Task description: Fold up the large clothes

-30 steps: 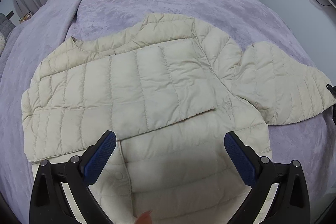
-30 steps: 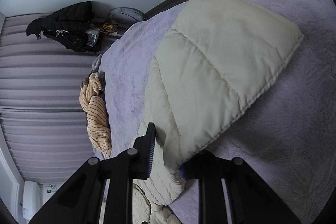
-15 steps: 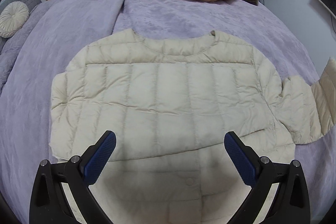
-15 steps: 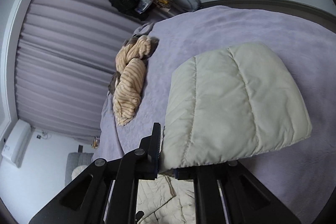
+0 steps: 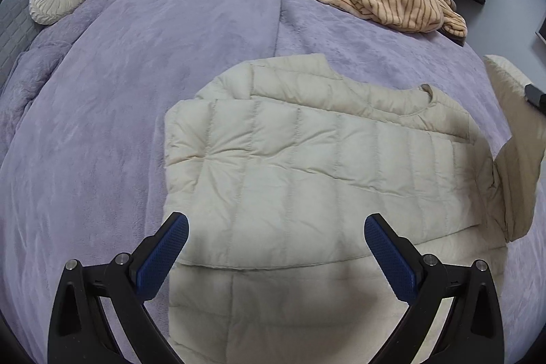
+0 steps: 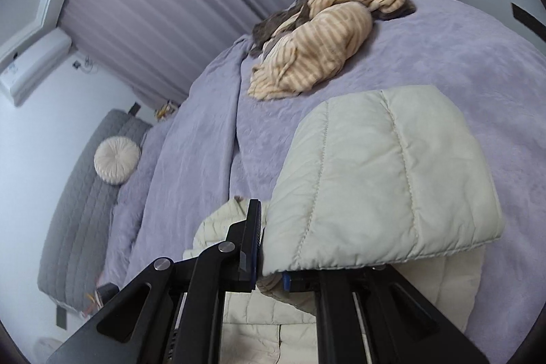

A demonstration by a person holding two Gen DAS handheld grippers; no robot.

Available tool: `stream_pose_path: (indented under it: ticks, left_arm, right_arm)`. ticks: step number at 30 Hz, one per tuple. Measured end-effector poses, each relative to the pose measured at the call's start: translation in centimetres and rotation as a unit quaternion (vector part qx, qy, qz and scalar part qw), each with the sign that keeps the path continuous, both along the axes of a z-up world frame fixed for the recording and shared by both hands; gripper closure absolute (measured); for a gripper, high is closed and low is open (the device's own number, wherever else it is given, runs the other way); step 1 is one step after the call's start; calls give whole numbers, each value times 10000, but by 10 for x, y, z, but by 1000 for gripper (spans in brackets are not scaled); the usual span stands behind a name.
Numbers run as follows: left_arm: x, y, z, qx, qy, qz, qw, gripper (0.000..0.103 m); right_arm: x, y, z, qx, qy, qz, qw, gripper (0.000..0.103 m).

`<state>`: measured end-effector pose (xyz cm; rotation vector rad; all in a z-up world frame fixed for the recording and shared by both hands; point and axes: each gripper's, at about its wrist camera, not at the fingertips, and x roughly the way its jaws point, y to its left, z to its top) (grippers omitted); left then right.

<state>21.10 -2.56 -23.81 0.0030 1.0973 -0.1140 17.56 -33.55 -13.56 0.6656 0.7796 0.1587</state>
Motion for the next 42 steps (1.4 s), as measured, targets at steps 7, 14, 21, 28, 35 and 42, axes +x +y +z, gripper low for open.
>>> stream_pose_path:
  ticks: [7, 14, 21, 28, 35, 42]
  left_arm:
    - [10, 29, -13, -67, 37, 347, 9994, 0]
    - [14, 29, -28, -318, 148, 379, 9987, 0]
    - [21, 43, -29, -724, 169, 424, 9963, 0]
    - [26, 63, -22, -1379, 146, 354, 9897, 0]
    - [41, 84, -23, -2409, 435, 356, 9689, 0]
    - [51, 73, -38, -3278, 921, 117, 9402, 0]
  right_arm:
    - [29, 92, -65, -719, 714, 944, 9904, 92]
    - [25, 107, -118, -833, 1593, 852, 9800, 83]
    - [-13, 62, -87, -33, 1383, -26, 9904, 21]
    - [-1, 33, -85, 283, 1273, -709, 9889, 92]
    - [33, 115, -65, -1028, 736, 892, 9880, 92]
    - [24, 182, -94, -1893, 975, 2086, 9545, 91]
